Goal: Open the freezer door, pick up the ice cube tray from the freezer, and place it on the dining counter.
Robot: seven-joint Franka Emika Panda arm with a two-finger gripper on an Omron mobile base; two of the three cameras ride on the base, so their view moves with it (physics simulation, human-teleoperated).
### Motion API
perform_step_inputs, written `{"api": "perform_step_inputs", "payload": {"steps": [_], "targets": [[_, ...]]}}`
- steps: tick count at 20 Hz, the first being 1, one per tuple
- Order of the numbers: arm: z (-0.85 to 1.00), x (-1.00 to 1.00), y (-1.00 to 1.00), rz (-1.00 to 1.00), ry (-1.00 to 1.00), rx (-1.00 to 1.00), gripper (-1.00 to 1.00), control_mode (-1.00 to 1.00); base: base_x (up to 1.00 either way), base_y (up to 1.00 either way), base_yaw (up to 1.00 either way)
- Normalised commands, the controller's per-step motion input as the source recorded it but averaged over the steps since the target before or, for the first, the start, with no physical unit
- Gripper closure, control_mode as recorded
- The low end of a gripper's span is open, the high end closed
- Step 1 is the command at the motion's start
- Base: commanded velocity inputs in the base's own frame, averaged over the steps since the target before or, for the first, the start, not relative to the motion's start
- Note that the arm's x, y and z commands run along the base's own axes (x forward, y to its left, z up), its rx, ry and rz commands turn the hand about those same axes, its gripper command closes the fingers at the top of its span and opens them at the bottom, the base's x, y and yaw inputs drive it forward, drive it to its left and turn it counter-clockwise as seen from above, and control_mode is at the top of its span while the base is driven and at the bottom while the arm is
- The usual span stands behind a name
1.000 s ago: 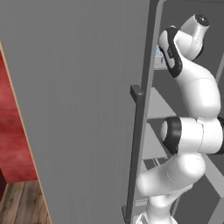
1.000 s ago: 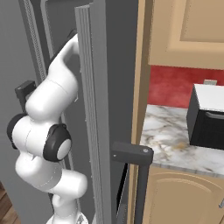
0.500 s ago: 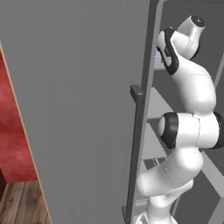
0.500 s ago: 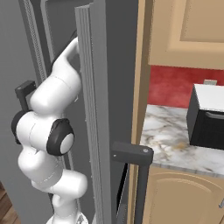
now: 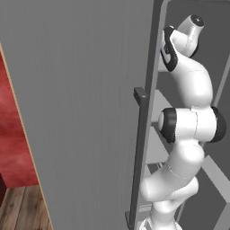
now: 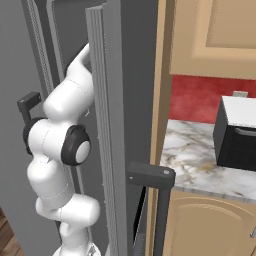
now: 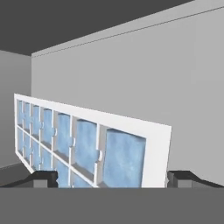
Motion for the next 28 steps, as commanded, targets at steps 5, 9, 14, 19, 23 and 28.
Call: {"api": "perform_step_inputs", "payload": {"steps": [5, 9, 14, 19, 23, 28], "targets": [[0.00, 0.26, 0.00, 0.00, 0.02, 0.00, 1.00, -1.00, 0.00, 0.00, 0.00], [0.00, 0.16, 0.00, 0.00, 0.03, 0.00, 1.00, -1.00, 0.00, 0.00, 0.00], [0.00, 0.00, 0.00, 0.00, 0.02, 0.00, 1.00, -1.00, 0.00, 0.00, 0.00], [0.00, -0.01, -0.04, 0.00, -0.07, 0.00, 1.00, -1.00, 0.00, 0.00, 0.00], [0.00, -0.12, -0.02, 0.00, -0.21, 0.01, 1.00, -1.00, 0.00, 0.00, 0.00], [0.00, -0.02, 0.00, 0.00, -0.22, 0.01, 1.00, -1.00, 0.00, 0.00, 0.00]]}}
